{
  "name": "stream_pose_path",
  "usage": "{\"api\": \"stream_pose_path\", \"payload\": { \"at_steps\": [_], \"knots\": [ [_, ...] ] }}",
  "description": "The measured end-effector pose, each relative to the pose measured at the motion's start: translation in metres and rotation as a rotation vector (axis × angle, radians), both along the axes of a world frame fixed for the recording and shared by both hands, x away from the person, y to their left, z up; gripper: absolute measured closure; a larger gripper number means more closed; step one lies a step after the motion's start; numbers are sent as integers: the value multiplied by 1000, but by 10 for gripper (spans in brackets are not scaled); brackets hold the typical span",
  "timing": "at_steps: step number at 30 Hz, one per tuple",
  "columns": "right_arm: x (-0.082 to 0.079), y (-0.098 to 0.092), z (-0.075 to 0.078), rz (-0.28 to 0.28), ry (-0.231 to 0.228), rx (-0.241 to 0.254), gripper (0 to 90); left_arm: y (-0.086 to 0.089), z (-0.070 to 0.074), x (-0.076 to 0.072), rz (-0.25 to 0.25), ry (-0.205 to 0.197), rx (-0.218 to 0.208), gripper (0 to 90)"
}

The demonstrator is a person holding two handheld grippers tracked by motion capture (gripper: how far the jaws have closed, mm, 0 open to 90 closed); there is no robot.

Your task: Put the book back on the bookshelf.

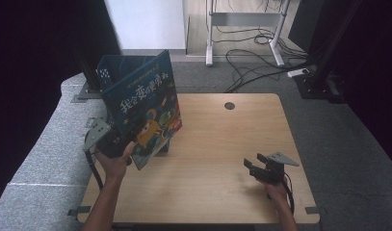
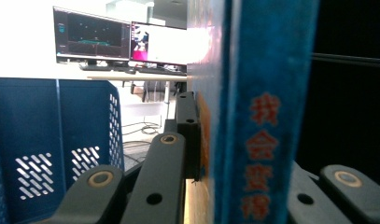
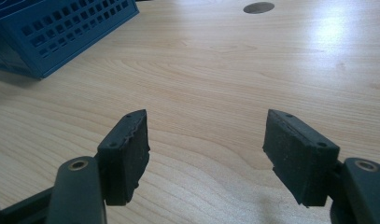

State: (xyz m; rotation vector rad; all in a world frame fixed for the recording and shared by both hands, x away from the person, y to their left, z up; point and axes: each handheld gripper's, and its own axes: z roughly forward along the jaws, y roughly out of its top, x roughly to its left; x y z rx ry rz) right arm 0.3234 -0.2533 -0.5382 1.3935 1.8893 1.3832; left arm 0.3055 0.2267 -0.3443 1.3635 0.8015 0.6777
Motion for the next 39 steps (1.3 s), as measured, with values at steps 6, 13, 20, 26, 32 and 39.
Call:
{"api": "stream_pose_path", "payload": {
  "at_steps": [6, 13, 20, 26, 32, 39],
  "knots": [
    [0, 2, -1, 19, -12, -21, 302, 6, 1, 1, 19, 1, -6, 827],
    [0, 2, -2, 26, -13, -27, 300, 16, 3, 4, 58, 3, -5, 827],
    [0, 3, -3, 28, -10, -29, 300, 24, 5, 9, 86, 3, -8, 827],
    [0, 2, -5, 28, -2, -41, 300, 28, 8, 15, 112, -1, -13, 827],
    [1, 2, -5, 24, -2, -35, 301, 31, 7, 23, 148, -1, -17, 827],
    [3, 1, -7, 25, 6, -36, 300, 27, 2, 41, 185, 5, 1, 827]
  ]
}}
